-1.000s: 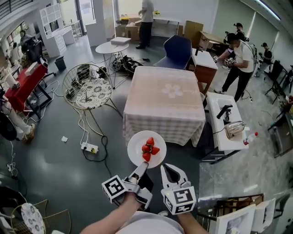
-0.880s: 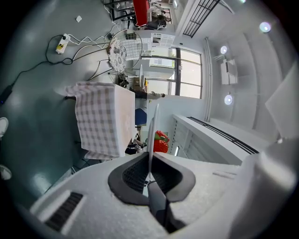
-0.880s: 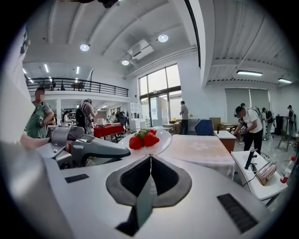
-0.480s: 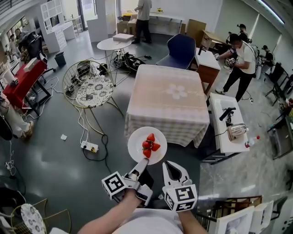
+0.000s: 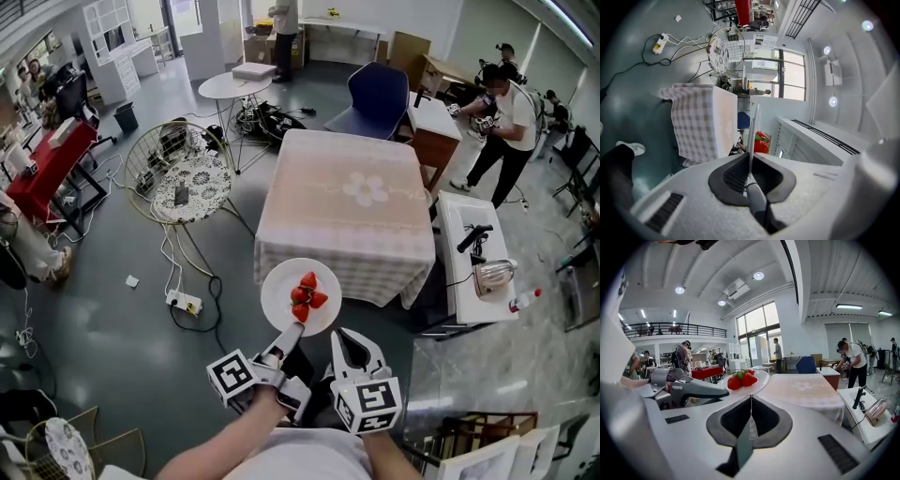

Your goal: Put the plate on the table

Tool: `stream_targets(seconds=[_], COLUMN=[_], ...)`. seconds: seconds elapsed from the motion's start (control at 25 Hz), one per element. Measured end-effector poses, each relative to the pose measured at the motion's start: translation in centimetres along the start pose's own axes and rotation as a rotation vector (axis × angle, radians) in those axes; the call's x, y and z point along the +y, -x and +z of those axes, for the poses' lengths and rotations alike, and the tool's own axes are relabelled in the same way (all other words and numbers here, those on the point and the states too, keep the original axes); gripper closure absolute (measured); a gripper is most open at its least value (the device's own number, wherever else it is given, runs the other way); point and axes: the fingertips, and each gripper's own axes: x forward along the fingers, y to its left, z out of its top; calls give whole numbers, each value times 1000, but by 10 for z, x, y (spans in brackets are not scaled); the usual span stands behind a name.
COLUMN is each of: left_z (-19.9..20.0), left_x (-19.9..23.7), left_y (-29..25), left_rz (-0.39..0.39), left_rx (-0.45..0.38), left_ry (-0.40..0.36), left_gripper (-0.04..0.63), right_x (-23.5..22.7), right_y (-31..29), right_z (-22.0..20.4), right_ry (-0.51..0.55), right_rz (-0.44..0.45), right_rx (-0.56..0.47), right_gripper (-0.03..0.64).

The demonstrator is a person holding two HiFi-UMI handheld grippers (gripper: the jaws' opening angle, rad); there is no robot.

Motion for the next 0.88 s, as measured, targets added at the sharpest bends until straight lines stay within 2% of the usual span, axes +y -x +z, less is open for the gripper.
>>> stream_targets(seconds=[0.52,0.88], left_z=[12,10], left_x=[14,2], left_y=[-130,-203], left_rz=[72,70], left_rx=[-26,-39], left_ry=[5,-3], left_gripper=[577,577], right_x=[-115,-180], right_y=[-75,-106], right_z=[20,49], right_ry=[-72,-69], right_rz=[27,43], right_rx=[4,-6], right_gripper=[612,612])
